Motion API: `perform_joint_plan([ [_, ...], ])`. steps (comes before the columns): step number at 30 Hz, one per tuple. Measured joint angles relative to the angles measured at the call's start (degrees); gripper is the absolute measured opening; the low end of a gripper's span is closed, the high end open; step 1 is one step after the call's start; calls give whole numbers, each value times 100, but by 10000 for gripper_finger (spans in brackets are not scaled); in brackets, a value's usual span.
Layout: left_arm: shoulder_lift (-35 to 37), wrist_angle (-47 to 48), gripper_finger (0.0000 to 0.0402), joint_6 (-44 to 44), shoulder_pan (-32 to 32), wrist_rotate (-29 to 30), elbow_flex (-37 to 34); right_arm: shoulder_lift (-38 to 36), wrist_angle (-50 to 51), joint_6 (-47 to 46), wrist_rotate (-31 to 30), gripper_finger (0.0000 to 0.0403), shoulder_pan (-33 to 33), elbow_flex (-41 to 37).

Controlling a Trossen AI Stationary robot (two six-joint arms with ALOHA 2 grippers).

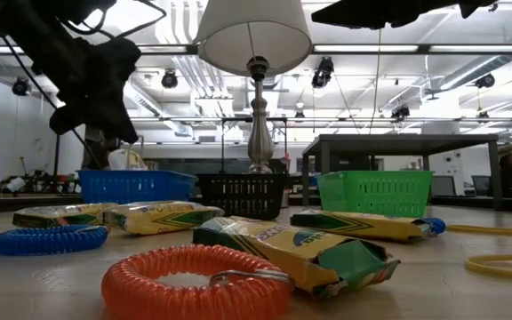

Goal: Pick & Place Office Desk Supplies
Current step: Put the yellow rubber band into the blue bin

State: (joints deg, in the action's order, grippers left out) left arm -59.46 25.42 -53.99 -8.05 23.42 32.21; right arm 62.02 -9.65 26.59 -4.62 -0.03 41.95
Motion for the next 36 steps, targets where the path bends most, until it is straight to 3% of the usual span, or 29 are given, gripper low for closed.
perform_joint_plan([
  [17, -1086, -393, 2, 412, 32, -379, 173, 0, 0, 0, 1, 34, 1, 0],
  [27, -2015, -172, 5, 594, 372, -1106, 500, 0, 0, 0, 2, 34, 0, 0],
  [36, -2083, -100, 18, 624, 419, -1126, 555, 0, 0, 0, 1, 34, 1, 0],
])
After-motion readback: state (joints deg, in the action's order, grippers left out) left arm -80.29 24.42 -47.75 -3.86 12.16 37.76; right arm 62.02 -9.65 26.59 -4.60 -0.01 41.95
